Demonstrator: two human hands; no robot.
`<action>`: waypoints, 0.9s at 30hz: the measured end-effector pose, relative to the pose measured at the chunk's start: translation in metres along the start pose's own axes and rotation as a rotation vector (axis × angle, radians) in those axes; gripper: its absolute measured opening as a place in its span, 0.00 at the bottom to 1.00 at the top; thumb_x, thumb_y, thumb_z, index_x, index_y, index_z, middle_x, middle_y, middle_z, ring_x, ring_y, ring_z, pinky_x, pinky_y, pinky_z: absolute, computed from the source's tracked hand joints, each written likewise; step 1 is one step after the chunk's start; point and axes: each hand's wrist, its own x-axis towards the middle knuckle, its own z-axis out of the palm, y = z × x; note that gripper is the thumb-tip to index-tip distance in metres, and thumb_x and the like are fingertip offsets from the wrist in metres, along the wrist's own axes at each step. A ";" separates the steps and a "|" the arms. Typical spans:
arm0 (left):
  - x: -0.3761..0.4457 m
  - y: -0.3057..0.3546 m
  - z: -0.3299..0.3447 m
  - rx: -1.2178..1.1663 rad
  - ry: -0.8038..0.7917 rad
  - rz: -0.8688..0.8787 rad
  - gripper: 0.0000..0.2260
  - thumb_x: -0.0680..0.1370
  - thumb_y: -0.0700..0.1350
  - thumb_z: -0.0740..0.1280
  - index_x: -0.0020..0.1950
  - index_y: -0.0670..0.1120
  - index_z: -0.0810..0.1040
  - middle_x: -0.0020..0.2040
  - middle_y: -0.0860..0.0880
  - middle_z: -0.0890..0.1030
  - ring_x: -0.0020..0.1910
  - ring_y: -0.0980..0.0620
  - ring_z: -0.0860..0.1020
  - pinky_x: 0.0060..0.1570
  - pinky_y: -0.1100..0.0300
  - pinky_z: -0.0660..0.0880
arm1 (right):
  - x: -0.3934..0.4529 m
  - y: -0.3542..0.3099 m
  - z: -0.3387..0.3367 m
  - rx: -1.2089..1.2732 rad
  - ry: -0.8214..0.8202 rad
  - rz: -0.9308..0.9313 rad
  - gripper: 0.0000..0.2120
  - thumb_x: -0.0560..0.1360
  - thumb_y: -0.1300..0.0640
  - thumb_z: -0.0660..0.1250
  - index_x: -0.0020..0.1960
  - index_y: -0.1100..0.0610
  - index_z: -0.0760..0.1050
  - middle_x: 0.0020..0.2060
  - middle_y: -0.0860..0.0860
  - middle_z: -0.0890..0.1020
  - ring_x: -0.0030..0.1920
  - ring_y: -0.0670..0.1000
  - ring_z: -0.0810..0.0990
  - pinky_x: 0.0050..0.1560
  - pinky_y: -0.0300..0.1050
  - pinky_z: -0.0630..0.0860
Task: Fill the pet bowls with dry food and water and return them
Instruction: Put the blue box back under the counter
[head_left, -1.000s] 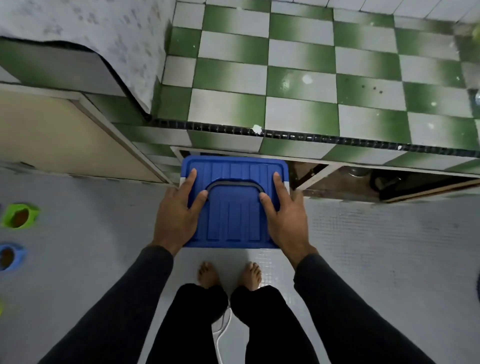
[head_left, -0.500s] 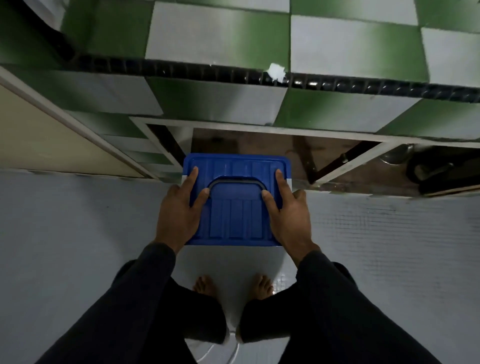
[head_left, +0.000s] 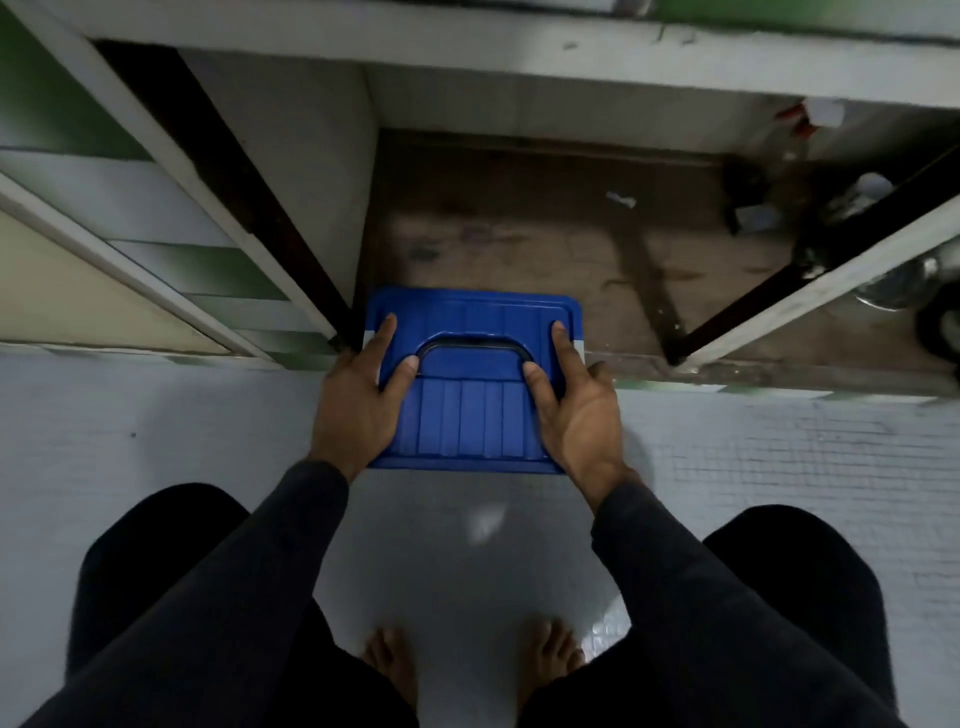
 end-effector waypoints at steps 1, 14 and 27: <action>0.004 -0.005 0.005 0.008 -0.005 -0.003 0.29 0.83 0.63 0.60 0.83 0.55 0.61 0.70 0.39 0.77 0.68 0.43 0.74 0.64 0.61 0.65 | 0.004 0.004 0.006 0.004 0.004 -0.001 0.31 0.78 0.29 0.56 0.78 0.30 0.51 0.52 0.51 0.68 0.46 0.48 0.72 0.53 0.42 0.74; 0.058 -0.034 0.038 0.077 0.019 0.010 0.31 0.82 0.66 0.56 0.83 0.55 0.60 0.57 0.42 0.80 0.48 0.53 0.74 0.49 0.60 0.68 | 0.059 0.013 0.044 -0.015 -0.014 0.006 0.31 0.79 0.31 0.56 0.79 0.33 0.51 0.51 0.52 0.68 0.42 0.50 0.73 0.47 0.44 0.73; 0.125 -0.053 0.057 0.019 0.014 0.025 0.31 0.82 0.63 0.60 0.83 0.54 0.62 0.79 0.45 0.69 0.77 0.46 0.67 0.69 0.63 0.59 | 0.120 0.006 0.067 0.024 -0.042 0.037 0.34 0.77 0.29 0.57 0.79 0.35 0.52 0.52 0.51 0.65 0.45 0.50 0.72 0.52 0.49 0.77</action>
